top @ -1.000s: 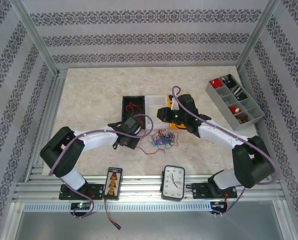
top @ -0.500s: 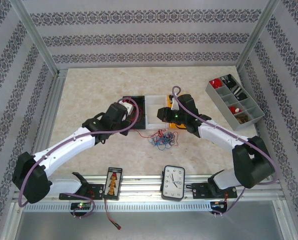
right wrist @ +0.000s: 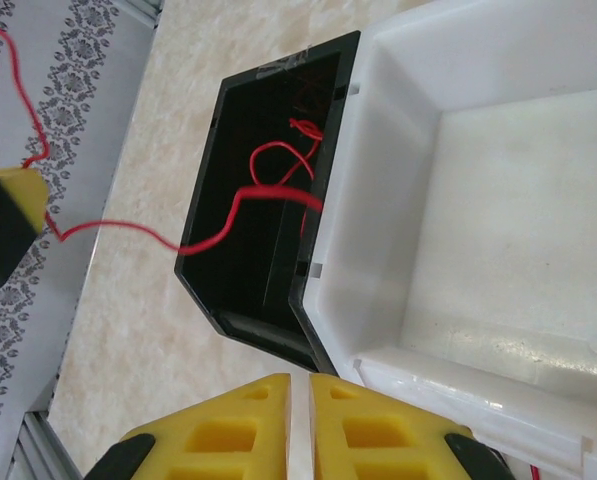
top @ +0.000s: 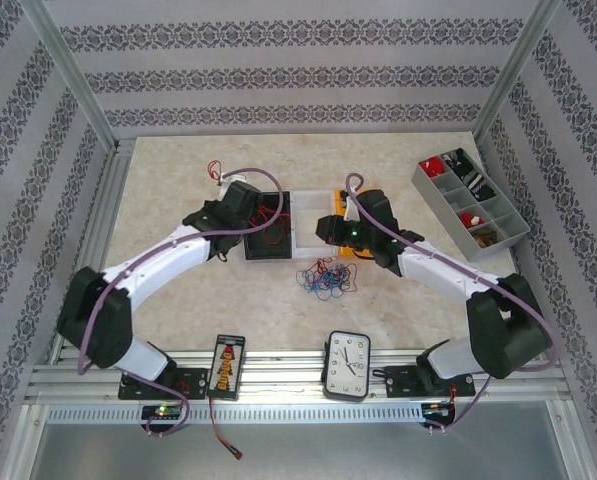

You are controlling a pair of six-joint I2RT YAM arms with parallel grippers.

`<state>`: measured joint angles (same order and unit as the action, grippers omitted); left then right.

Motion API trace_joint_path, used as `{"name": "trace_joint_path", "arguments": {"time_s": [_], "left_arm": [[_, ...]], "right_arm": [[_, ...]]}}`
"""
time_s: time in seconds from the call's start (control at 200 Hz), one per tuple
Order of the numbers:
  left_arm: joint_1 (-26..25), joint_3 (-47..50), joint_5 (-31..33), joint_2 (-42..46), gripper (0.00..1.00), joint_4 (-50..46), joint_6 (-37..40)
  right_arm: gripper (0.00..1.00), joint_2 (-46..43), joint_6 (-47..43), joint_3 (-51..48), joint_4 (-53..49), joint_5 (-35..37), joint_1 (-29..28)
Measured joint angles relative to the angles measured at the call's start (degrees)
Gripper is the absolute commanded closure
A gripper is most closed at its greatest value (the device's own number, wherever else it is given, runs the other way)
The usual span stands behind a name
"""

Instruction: Untangle the cables

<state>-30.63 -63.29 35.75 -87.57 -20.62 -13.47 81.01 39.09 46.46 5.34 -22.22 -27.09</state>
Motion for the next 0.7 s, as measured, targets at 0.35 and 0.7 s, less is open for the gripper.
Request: {"name": "trace_joint_path", "arguments": {"time_s": [0.35,0.7], "left_arm": [[-0.9,-2.1,11.8,-6.1,1.0,4.4,-1.4],[-5.4,-4.8,4.8,-11.5,1.0,4.4,5.7]], "right_arm": [[0.85,-1.5,0.0,-2.0,0.0,0.6,0.4],[0.84,-1.5,0.0,-2.0,0.0,0.9,1.5]]}}
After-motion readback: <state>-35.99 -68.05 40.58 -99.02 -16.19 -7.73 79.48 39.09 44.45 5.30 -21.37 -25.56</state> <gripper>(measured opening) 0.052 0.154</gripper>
